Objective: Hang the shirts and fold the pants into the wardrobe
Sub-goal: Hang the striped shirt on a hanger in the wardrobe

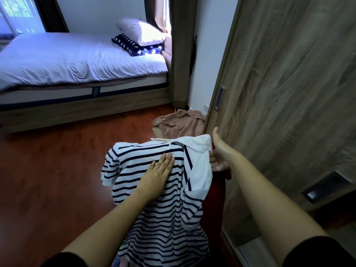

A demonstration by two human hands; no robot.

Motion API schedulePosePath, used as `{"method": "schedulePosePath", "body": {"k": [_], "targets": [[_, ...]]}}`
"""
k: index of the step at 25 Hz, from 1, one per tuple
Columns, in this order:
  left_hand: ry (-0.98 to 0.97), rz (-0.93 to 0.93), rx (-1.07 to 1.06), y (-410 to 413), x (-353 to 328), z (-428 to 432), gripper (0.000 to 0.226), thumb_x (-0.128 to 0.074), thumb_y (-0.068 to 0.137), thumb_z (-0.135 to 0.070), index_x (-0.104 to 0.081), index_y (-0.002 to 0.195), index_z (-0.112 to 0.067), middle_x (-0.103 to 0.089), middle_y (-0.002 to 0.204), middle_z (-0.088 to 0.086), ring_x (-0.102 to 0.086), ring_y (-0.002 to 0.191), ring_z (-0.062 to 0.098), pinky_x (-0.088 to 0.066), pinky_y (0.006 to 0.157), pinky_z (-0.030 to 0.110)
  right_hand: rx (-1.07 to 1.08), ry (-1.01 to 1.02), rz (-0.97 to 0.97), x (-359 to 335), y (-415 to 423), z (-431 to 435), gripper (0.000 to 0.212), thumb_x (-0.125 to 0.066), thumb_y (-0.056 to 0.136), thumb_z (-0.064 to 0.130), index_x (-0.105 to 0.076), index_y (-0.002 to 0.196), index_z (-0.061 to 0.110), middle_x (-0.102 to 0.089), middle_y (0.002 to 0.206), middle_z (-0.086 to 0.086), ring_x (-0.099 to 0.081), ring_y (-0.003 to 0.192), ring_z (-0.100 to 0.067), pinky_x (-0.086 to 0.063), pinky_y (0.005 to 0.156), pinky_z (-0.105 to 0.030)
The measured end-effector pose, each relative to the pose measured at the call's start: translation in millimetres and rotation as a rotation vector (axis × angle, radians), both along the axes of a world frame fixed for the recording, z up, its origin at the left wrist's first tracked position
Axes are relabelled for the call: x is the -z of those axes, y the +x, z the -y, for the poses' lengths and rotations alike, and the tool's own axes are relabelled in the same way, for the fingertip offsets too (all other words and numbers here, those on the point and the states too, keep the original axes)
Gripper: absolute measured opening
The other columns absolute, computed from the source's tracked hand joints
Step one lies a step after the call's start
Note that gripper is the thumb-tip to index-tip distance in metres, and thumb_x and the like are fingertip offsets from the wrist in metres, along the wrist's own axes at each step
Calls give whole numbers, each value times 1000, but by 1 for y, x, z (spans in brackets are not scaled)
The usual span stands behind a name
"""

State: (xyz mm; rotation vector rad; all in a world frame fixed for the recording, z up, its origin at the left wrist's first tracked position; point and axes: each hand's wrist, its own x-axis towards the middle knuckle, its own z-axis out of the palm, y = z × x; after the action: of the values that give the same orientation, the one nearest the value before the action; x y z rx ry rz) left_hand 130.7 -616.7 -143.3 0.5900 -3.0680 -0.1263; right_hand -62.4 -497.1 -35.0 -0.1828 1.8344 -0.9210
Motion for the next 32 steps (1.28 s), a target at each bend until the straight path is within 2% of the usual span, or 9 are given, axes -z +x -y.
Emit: {"method": "schedulePosePath", "body": {"k": [4,9,12,14,18,21,24,28,32], "targets": [[-2,13,16,1,-5,0,82,-41,93,-9,28,136,-16,36,142,0,32,132,22,12,111,31,5,93,-438,-8,16,17,57,-60,79,32,-42,125,4,-55,109,-12,-56,98,-27,-49,82,-35],[-27,23,52,1,0,2,83,-45,92,-16,24,139,-15,33,144,1,30,134,23,10,113,32,-136,-538,-529,-23,30,23,60,-48,76,-16,-39,126,17,-54,98,6,-53,88,-5,-46,66,-12],[164,-292,78,9,-1,2,67,-37,89,-25,-14,150,-10,-11,157,7,-13,145,25,-15,116,32,-65,-538,-540,-16,23,10,72,-54,75,-5,-27,139,12,-52,113,-1,-51,102,-14,-43,77,-21],[400,-610,-69,12,-10,-2,46,-38,91,-22,-42,135,-9,-50,134,8,-50,119,21,-40,101,29,-63,-349,-655,-2,19,-2,84,-60,76,8,-11,144,15,-48,123,-8,-48,109,-20,-39,87,-27],[396,-865,-366,-22,-48,20,16,-44,98,-18,-52,103,-5,-54,97,9,-49,81,17,-44,74,35,-93,-122,-905,30,15,-18,101,-70,72,18,-1,146,26,-33,133,-20,-49,111,-35,-39,98,-36],[420,-596,-621,-53,-72,61,35,-47,96,-31,-52,111,0,-58,110,19,-53,95,28,-40,79,35,-190,-38,-941,46,9,-24,73,-66,76,25,-27,138,23,-20,130,-14,-50,107,-35,-40,96,-35],[529,-211,-776,-68,-78,76,58,-53,91,-45,-46,126,1,-52,129,21,-51,117,35,-42,90,36,-248,107,-1020,52,7,-24,49,-62,77,33,-45,121,20,-31,122,-9,-47,108,-33,-42,91,-38],[507,-169,-816,-76,-71,71,60,-60,87,-39,-41,130,-1,-48,134,18,-49,120,34,-42,92,35,-291,70,-1393,40,-3,-20,32,-61,77,23,-53,106,12,-46,115,-9,-44,108,-33,-39,86,-39],[572,-99,-836,-84,-76,72,64,-57,85,-43,-40,134,-6,-47,136,16,-48,121,33,-42,94,36,-509,-23,-1294,35,-10,-13,20,-53,84,13,-57,103,12,-44,131,-8,-45,114,-29,-43,81,-34]]}}
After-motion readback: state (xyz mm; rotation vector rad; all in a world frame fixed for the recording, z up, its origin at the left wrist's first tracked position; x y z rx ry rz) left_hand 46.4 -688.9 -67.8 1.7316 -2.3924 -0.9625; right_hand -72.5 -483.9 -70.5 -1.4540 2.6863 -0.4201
